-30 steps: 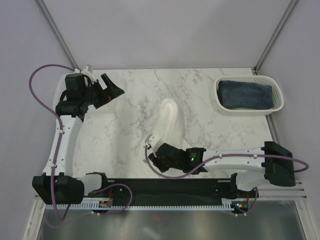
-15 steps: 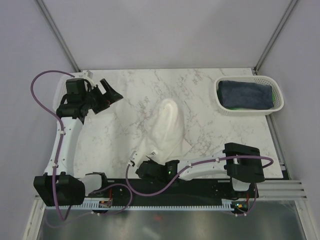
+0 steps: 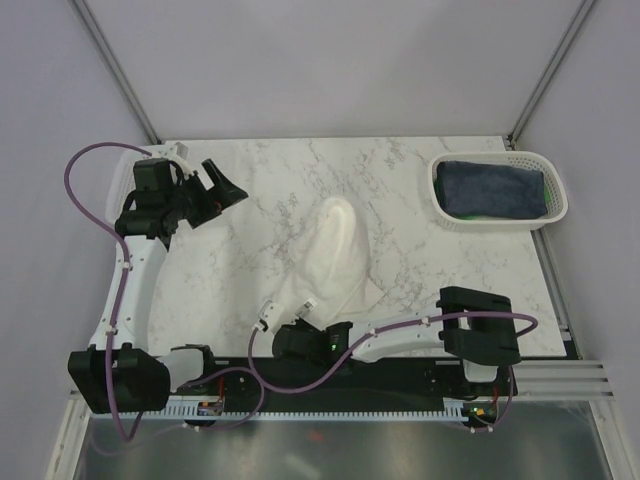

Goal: Fold and stack the towels
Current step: Flatten out the crumpled towel

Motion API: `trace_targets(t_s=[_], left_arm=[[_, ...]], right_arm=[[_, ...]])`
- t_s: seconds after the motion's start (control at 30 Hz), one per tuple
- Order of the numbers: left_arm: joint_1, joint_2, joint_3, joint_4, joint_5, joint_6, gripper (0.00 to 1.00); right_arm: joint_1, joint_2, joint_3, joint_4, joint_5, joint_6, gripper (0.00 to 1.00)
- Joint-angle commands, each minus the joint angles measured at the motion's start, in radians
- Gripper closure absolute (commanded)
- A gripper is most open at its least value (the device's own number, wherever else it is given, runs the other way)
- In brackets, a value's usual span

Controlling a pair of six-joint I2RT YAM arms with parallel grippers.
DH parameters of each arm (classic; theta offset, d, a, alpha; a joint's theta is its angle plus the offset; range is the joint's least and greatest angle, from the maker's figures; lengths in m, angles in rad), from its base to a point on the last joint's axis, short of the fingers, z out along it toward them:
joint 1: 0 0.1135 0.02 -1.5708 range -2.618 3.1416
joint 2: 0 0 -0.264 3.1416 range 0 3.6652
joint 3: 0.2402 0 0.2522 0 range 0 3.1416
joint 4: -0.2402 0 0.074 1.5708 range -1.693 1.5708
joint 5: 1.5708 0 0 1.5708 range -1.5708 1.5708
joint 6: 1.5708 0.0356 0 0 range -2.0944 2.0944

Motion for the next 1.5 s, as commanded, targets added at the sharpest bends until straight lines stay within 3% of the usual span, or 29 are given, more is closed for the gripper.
trace_targets(t_s=[0.0, 0.27, 0.47, 0.53, 0.63, 0.77, 0.87, 1.0, 1.07, 1.17, 1.3, 1.47], left_arm=[[0.006, -0.031, -0.017, 0.040, 0.051, 0.037, 0.00], [-0.023, -0.047, -0.106, 0.099, 0.173, 0.029, 0.05], [-0.089, -0.064, -0.129, 0.112, 0.214, 0.053, 0.05], [-0.114, -0.064, -0.140, 0.119, 0.208, 0.052, 0.05], [-0.209, -0.061, -0.170, 0.144, 0.188, 0.038, 0.07], [-0.437, -0.053, -0.219, 0.174, 0.098, 0.018, 0.12], [-0.537, -0.090, -0.323, 0.240, 0.035, -0.011, 0.15], [-0.660, -0.162, -0.451, 0.354, -0.028, -0.028, 0.18], [-0.721, -0.160, -0.517, 0.400, -0.086, -0.048, 0.20], [-0.791, -0.105, -0.583, 0.565, -0.068, -0.075, 0.25], [-0.891, -0.018, -0.582, 0.682, -0.167, -0.045, 0.32], [-0.990, 0.089, -0.578, 0.829, -0.292, 0.006, 0.26]], right_arm=[[0.001, -0.140, 0.021, -0.055, 0.077, 0.026, 1.00], [-0.063, -0.472, -0.045, -0.110, 0.031, 0.129, 1.00], [-0.230, -0.720, -0.025, -0.217, 0.024, 0.184, 1.00], [-0.341, -0.762, -0.022, -0.294, 0.016, 0.212, 1.00], [-0.451, -0.747, -0.022, -0.404, 0.034, 0.264, 1.00], [-0.559, -0.733, -0.044, -0.559, 0.115, 0.404, 1.00], [-0.694, -0.789, -0.151, -0.567, 0.113, 0.456, 1.00], [-0.882, -0.875, -0.277, -0.502, -0.007, 0.478, 1.00], [-0.909, -0.894, -0.321, -0.455, -0.082, 0.474, 1.00], [-0.915, -0.898, -0.346, -0.425, -0.101, 0.465, 1.00], [-0.916, -0.909, -0.349, -0.414, -0.104, 0.467, 1.00], [-0.918, -0.918, -0.371, -0.405, -0.096, 0.456, 1.00]])
